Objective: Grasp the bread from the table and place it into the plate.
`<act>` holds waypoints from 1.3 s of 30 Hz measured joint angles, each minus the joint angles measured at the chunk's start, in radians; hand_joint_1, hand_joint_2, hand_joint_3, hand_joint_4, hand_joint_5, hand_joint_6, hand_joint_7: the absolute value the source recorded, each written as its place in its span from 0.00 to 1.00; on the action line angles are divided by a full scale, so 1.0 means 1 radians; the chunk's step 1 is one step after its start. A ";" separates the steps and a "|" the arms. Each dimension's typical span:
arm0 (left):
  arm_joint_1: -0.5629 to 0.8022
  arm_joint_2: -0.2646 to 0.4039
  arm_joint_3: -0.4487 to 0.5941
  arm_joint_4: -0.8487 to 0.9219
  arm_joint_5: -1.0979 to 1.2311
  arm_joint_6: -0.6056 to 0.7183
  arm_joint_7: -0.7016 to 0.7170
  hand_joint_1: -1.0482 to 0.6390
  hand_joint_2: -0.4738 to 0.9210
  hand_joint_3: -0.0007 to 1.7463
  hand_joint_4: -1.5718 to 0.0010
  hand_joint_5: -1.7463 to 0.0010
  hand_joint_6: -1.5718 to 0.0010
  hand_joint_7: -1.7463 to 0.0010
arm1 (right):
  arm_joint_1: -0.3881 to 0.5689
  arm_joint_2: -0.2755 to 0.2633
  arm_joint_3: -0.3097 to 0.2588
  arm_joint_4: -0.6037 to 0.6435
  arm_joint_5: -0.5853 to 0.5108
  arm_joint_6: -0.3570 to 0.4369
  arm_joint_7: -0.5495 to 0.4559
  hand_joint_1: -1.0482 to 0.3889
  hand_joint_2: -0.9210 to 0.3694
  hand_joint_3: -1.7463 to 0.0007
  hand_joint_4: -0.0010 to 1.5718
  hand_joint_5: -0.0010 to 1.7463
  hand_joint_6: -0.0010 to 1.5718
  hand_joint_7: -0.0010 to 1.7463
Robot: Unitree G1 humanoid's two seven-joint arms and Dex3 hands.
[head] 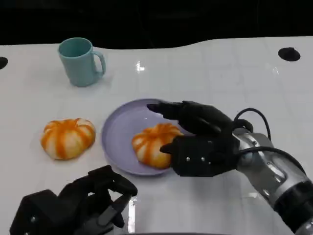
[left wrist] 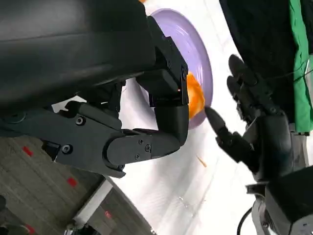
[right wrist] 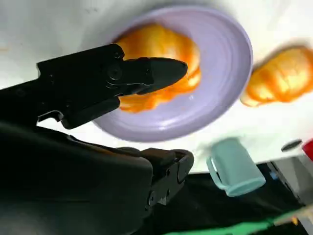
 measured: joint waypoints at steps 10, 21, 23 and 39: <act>-0.003 -0.005 -0.004 -0.002 0.009 0.003 0.003 0.37 1.00 0.27 0.61 0.00 0.61 0.25 | 0.152 -0.081 -0.049 -0.258 0.072 0.016 0.075 0.26 0.00 0.82 0.04 0.06 0.09 0.02; 0.000 -0.009 -0.003 -0.010 0.009 0.015 0.003 0.37 1.00 0.27 0.61 0.00 0.62 0.25 | 0.344 -0.173 -0.108 -0.501 0.139 -0.019 0.095 0.39 0.00 0.89 0.29 0.21 0.27 0.09; 0.000 -0.010 -0.003 -0.015 0.009 0.020 0.003 0.37 1.00 0.27 0.61 0.00 0.62 0.25 | 0.380 -0.177 -0.126 -0.523 0.156 -0.031 0.090 0.47 0.00 0.94 0.37 0.34 0.39 0.13; 0.002 -0.008 0.000 -0.023 0.007 0.024 0.002 0.36 1.00 0.26 0.60 0.00 0.61 0.26 | 0.599 -0.204 -0.241 -0.666 0.277 -0.110 0.049 0.61 0.39 0.33 0.48 0.92 0.51 0.68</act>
